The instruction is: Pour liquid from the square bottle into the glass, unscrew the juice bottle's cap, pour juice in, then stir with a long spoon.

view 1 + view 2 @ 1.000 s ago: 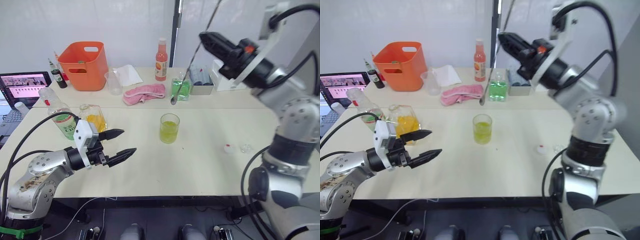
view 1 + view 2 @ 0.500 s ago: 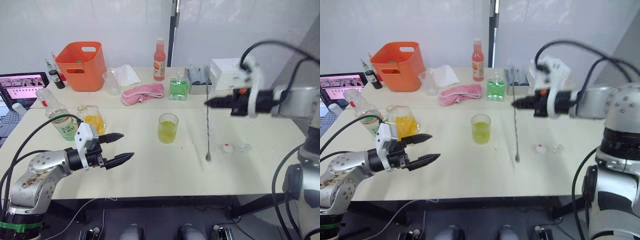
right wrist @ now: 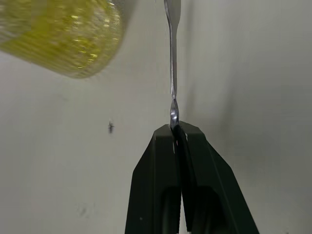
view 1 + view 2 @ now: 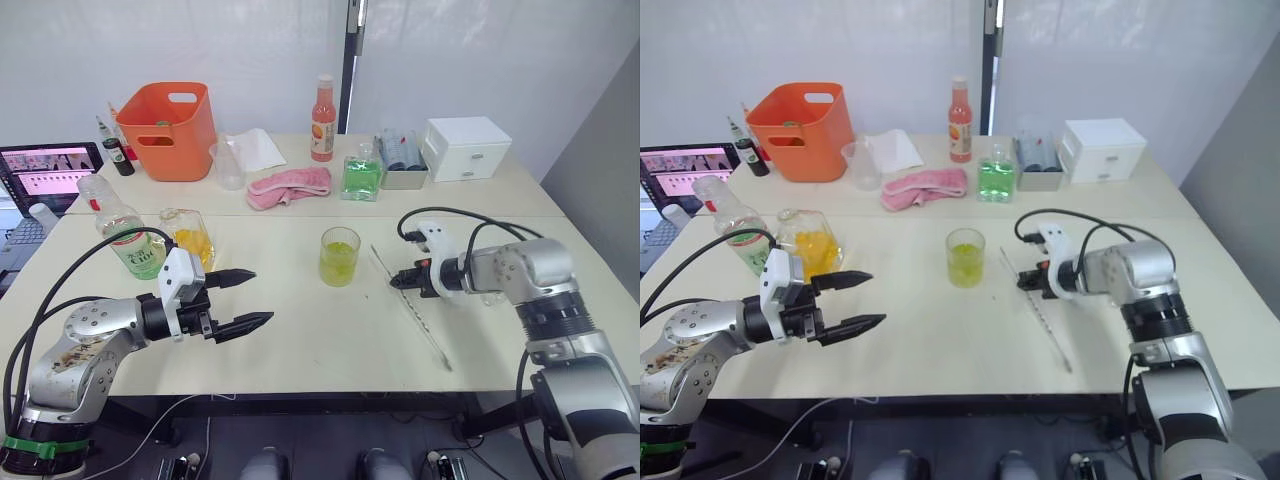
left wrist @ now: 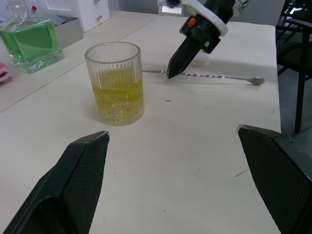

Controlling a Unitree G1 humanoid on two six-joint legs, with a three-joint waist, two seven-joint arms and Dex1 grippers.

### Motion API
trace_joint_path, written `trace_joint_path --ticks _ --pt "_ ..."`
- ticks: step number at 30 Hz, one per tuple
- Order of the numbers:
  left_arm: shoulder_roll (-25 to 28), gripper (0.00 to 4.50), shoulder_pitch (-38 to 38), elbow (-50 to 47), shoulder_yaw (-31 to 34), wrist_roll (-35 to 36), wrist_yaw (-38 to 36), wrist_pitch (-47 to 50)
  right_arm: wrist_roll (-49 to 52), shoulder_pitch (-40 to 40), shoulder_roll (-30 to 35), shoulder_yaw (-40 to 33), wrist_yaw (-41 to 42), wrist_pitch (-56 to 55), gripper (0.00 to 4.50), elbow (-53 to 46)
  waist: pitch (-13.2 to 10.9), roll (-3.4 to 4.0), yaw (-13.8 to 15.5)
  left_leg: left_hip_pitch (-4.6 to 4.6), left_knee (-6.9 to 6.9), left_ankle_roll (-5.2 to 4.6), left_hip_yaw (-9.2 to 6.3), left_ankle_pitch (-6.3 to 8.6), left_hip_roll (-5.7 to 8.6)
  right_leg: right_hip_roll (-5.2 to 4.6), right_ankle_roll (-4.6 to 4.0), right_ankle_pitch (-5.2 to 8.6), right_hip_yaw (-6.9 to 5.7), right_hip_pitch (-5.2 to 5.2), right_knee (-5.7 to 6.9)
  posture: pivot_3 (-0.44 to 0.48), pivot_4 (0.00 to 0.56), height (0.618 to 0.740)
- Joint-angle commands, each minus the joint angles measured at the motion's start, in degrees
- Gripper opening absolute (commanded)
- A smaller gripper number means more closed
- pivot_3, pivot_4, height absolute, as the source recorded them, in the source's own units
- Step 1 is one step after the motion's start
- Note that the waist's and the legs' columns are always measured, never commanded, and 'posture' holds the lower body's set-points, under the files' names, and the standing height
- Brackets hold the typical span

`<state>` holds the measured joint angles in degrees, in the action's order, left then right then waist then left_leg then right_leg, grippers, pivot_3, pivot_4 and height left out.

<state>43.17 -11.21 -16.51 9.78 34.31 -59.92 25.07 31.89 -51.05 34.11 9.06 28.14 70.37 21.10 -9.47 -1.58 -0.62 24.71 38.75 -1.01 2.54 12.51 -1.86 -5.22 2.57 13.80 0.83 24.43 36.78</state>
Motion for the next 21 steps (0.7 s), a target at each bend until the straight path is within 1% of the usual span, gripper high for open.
trace_joint_path --ticks 1,3,5,6,8,9,10,13,16,17,19,21 --pt "0.45 4.45 -0.73 -2.31 1.29 2.01 0.29 0.76 -3.47 -0.44 -0.27 -0.11 2.26 -3.44 0.00 1.76 0.00 0.00 -0.09 -0.01 0.00 0.00 0.00 0.00 -0.02 0.01 0.00 0.00 0.00 0.00 0.00 0.000 0.150 0.715" --pt "0.76 4.45 -0.98 -2.24 1.60 2.29 0.27 1.08 -4.61 -0.04 -0.81 -0.21 3.03 -4.14 0.00 2.26 0.00 0.00 -0.14 -0.03 0.00 0.00 -0.01 0.00 -0.04 0.04 0.00 0.00 0.00 -0.01 0.02 0.000 0.150 0.715" --pt "0.83 4.50 -1.69 -1.76 1.94 2.58 0.33 1.27 -4.86 0.60 -1.40 -1.43 3.42 -3.97 0.65 1.36 0.00 0.00 -0.15 -0.06 0.00 0.00 -0.01 0.00 -0.05 0.05 0.00 0.00 0.00 -0.02 0.05 0.000 0.150 0.715" --pt "0.99 4.50 -1.97 -1.40 2.06 2.54 0.22 1.13 -4.73 0.99 -1.70 -2.37 3.28 -3.73 0.89 0.34 0.00 0.00 -0.15 -0.06 0.00 0.00 -0.01 0.00 -0.05 0.05 0.00 0.00 0.00 -0.02 0.05 0.000 0.150 0.715" --pt "1.23 4.50 -2.25 -0.92 2.28 2.60 -0.02 1.05 -3.80 1.64 -2.29 -4.95 2.96 -2.87 1.66 -1.99 0.00 0.00 -0.14 -0.07 0.01 0.00 -0.01 0.00 -0.04 0.05 0.00 0.00 0.00 -0.03 0.07 0.000 0.150 0.715" --pt "1.29 4.50 -2.24 -0.78 2.40 2.73 -0.08 1.15 -3.53 2.15 -2.03 -6.04 3.01 -3.06 1.91 -3.86 0.00 0.00 -0.14 -0.07 0.01 0.00 -0.01 0.00 -0.05 0.05 0.00 0.00 0.00 -0.03 0.07 0.000 0.150 0.715" --pt "1.46 4.50 -2.13 -0.62 2.54 2.87 -0.14 1.39 -2.90 2.52 -1.95 -7.63 2.91 -2.60 2.26 -5.59 0.00 0.00 -0.12 -0.07 0.01 0.00 -0.01 0.00 -0.04 0.04 0.00 0.00 0.01 -0.03 0.06 0.000 0.150 0.715" --pt "2.09 4.50 -1.30 -0.02 3.80 4.33 -0.49 2.79 -1.20 4.16 0.23 -11.75 3.88 -1.36 3.28 -11.69 0.00 0.00 -0.04 0.00 0.00 0.00 -0.03 0.00 -0.03 0.03 0.00 0.00 0.00 0.02 0.05 0.000 0.150 0.715" --pt "2.66 4.50 -0.03 0.69 6.03 5.56 -0.77 3.51 -0.17 7.32 3.31 -14.49 6.17 -2.49 4.33 -18.02 0.00 0.00 0.00 0.00 0.00 0.00 -0.04 0.00 -0.04 0.02 0.00 0.00 -0.01 0.01 0.03 0.000 0.150 0.715" --pt "2.97 4.50 0.72 1.30 6.94 5.02 -0.84 2.78 0.47 9.45 4.79 -15.36 8.00 -4.24 4.47 -21.20 0.00 0.00 0.01 -0.02 0.00 0.00 -0.05 0.00 -0.04 0.03 0.00 0.00 -0.01 0.00 0.02 0.000 0.150 0.715" --pt "3.12 4.50 2.42 2.18 8.65 4.03 -0.72 1.29 1.20 15.08 7.06 -17.07 11.91 -9.56 4.47 -27.71 0.00 0.00 0.01 -0.03 -0.03 0.00 -0.07 0.00 -0.06 0.04 0.00 0.01 -0.05 -0.03 -0.02 0.000 0.150 0.715" --pt "3.11 4.50 5.13 3.19 11.25 3.85 -0.67 0.25 0.96 22.92 7.96 -19.97 14.49 -16.31 4.47 -33.13 0.00 0.00 -0.03 -0.04 -0.05 0.00 -0.07 0.00 -0.06 0.04 0.01 0.01 -0.05 -0.04 -0.05 0.000 0.150 0.715"
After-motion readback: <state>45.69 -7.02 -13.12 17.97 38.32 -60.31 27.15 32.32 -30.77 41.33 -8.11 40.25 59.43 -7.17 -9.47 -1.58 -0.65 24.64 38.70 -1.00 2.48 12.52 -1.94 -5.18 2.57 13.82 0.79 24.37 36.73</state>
